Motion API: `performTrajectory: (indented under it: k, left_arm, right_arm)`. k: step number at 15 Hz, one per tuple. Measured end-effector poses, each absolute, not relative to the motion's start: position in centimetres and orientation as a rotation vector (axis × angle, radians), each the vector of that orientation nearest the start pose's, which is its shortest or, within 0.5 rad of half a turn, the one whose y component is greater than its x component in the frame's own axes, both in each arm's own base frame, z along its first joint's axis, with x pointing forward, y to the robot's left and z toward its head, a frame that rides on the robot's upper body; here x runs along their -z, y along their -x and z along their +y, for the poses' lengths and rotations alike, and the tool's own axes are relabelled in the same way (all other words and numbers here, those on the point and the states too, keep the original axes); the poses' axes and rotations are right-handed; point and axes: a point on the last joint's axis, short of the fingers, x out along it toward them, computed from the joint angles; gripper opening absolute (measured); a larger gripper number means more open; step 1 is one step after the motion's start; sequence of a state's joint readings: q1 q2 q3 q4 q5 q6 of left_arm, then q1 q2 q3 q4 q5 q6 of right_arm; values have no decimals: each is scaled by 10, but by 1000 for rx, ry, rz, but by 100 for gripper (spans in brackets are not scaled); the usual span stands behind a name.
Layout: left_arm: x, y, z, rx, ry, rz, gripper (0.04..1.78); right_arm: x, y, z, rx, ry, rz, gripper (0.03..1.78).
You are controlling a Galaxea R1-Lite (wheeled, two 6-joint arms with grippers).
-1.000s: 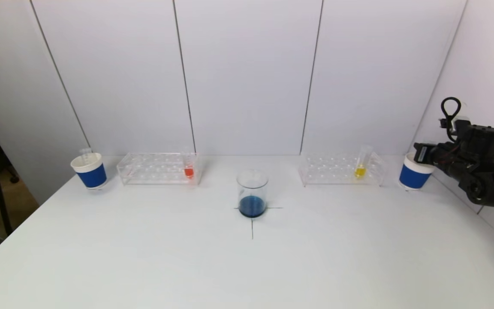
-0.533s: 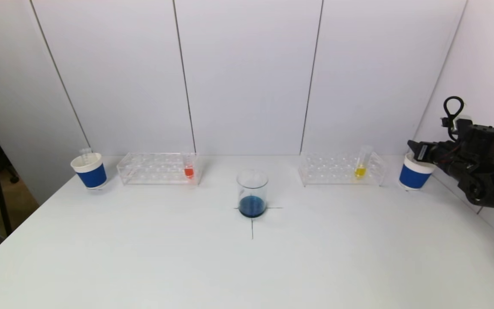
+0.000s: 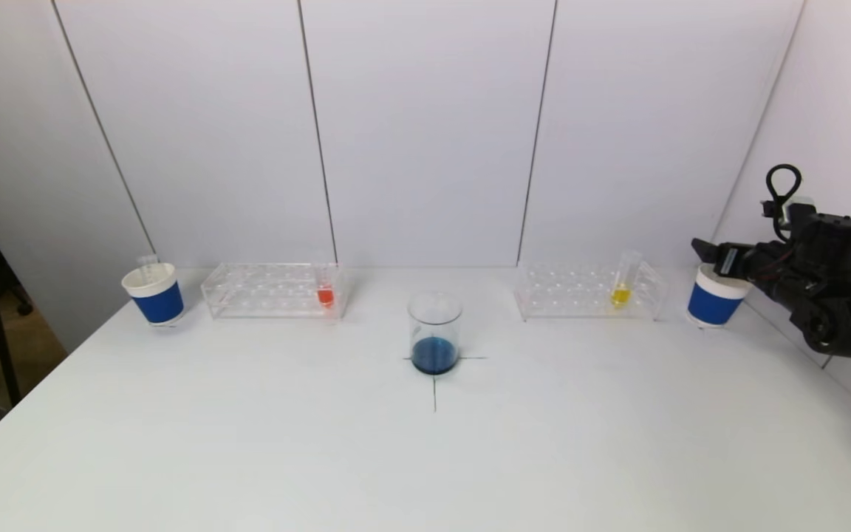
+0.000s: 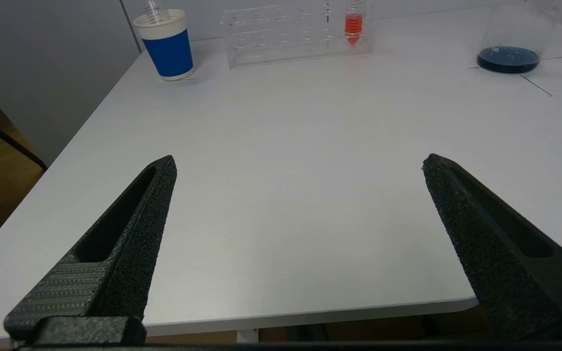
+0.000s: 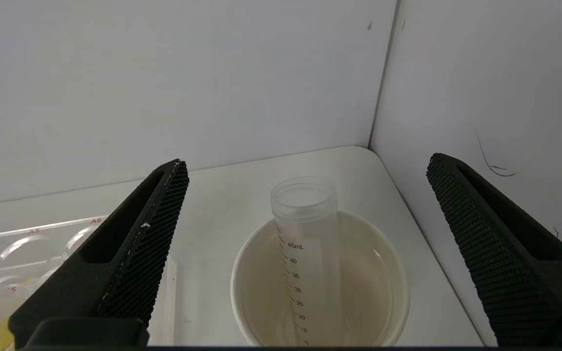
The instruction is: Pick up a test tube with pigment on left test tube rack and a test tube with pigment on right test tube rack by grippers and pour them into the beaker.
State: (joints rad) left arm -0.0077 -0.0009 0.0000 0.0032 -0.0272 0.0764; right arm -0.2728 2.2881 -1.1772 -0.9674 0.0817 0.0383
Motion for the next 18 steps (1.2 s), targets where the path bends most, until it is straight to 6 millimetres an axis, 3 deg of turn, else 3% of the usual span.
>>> performTrajectory:
  k: [4, 9, 14, 18]
  left_arm:
    - [-75, 23, 0, 35, -76, 1, 176]
    - [-75, 23, 0, 35, -76, 1, 176]
    - [-75, 23, 0, 35, -76, 1, 176]
    - [-75, 23, 0, 35, -76, 1, 176]
  right_arm:
    - [-103, -416, -105, 174, -56, 88, 178]
    - [-127, -374, -62, 97, -47, 58, 178]
    - [-133, -309, -19, 2, -38, 40, 177]
    - [-137, -246, 0, -56, -34, 32, 177]
